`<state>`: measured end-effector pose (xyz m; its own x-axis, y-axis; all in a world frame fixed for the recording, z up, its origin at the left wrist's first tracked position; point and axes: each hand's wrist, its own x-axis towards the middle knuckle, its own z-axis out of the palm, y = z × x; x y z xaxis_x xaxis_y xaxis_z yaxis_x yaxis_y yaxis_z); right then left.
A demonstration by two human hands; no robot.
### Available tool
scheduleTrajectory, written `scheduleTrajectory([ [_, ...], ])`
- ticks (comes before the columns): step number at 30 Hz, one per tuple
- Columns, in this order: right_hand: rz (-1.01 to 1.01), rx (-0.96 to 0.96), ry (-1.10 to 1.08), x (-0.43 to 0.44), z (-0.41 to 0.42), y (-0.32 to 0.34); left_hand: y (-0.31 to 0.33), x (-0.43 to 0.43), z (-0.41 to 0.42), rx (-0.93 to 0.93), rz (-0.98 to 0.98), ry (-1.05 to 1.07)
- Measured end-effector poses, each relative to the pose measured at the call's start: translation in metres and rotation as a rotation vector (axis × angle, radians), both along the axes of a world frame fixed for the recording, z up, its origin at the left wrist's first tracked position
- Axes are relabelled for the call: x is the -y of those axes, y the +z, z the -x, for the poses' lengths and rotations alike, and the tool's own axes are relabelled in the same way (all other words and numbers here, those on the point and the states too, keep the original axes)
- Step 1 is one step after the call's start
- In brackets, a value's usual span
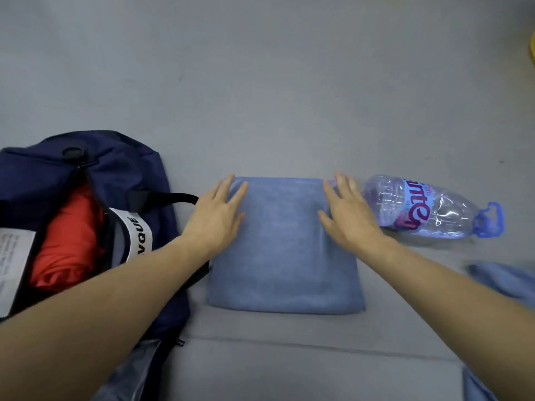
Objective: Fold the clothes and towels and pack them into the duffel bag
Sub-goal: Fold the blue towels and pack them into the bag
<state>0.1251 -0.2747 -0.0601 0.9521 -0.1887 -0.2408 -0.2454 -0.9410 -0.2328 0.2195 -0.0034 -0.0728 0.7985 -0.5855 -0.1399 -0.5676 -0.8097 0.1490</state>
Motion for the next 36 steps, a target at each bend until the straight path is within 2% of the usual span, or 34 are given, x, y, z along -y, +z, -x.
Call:
scheduleTrajectory([
  [3, 0.018, -0.025, 0.156, -0.026, 0.042, -0.029, -0.026, -0.003, 0.051, 0.082, 0.094, -0.080],
  [10, 0.145, -0.062, 0.245, -0.017, 0.157, -0.060, -0.063, -0.025, 0.162, -0.043, -0.005, -0.019],
  [17, 0.159, -0.238, 0.214, -0.018, 0.249, -0.034, -0.039, -0.064, 0.200, -0.172, -0.170, -0.120],
  [20, 0.157, -0.238, 0.225, -0.037, 0.285, -0.028, -0.018, -0.075, 0.205, -0.203, -0.241, -0.195],
  [25, 0.096, -0.216, 0.319, -0.054, 0.304, -0.019, 0.014, -0.099, 0.204, -0.102, -0.230, -0.395],
  [31, 0.091, -0.130, 0.400, -0.045, 0.293, -0.039, 0.015, -0.115, 0.208, -0.082, -0.016, -0.485],
  [33, 0.102, -0.077, 0.432, -0.038, 0.291, -0.046, 0.003, -0.115, 0.215, -0.164, -0.053, -0.457],
  [36, 0.104, -0.017, 0.429, -0.035, 0.289, -0.054, -0.021, -0.109, 0.229, -0.174, -0.052, -0.331],
])
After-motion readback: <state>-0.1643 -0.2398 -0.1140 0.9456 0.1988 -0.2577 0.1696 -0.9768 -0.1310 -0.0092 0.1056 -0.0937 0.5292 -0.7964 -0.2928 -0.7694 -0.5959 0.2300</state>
